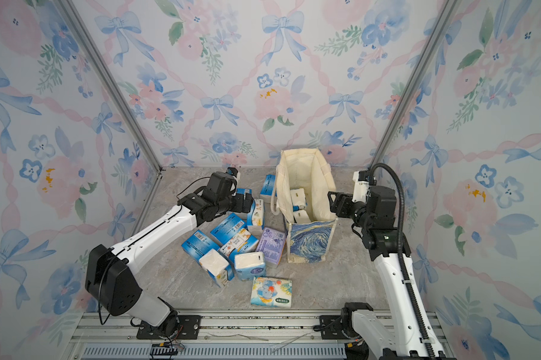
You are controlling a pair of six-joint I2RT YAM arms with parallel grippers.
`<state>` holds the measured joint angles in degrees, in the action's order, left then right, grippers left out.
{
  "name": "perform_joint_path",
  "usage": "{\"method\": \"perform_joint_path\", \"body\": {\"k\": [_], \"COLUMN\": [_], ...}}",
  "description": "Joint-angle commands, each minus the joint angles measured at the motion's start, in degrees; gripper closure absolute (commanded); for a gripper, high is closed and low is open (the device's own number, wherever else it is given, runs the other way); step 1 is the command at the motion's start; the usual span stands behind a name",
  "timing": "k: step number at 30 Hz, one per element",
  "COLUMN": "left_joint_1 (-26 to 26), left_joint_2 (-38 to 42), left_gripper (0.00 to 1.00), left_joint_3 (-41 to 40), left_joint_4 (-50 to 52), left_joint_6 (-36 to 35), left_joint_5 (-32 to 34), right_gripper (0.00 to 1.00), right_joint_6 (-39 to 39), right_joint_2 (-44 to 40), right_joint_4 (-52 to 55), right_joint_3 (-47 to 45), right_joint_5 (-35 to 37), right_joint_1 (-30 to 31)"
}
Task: Put tissues into the canvas bag
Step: Pick up the pack of facial tissues from the center of the board.
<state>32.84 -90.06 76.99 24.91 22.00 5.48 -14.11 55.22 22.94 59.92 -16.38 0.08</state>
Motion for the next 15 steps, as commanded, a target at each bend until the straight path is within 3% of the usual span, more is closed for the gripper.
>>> {"method": "perform_joint_path", "body": {"k": [1,15], "left_joint_1": [0.04,0.21], "left_joint_2": [-3.3,-13.38], "left_gripper": [0.02,0.07], "left_joint_3": [0.73,2.59], "left_joint_4": [-0.14,0.01], "left_joint_6": [2.2,2.96], "left_joint_5": [-3.53,-8.56], "right_gripper": [0.28,0.27], "right_joint_6": [0.66,1.28], "right_joint_2": [-0.91,-0.82], "right_joint_4": [1.01,0.64], "right_joint_3": [-0.37,-0.82], "right_joint_5": [0.35,0.65], "right_joint_1": [0.45,0.19]}}
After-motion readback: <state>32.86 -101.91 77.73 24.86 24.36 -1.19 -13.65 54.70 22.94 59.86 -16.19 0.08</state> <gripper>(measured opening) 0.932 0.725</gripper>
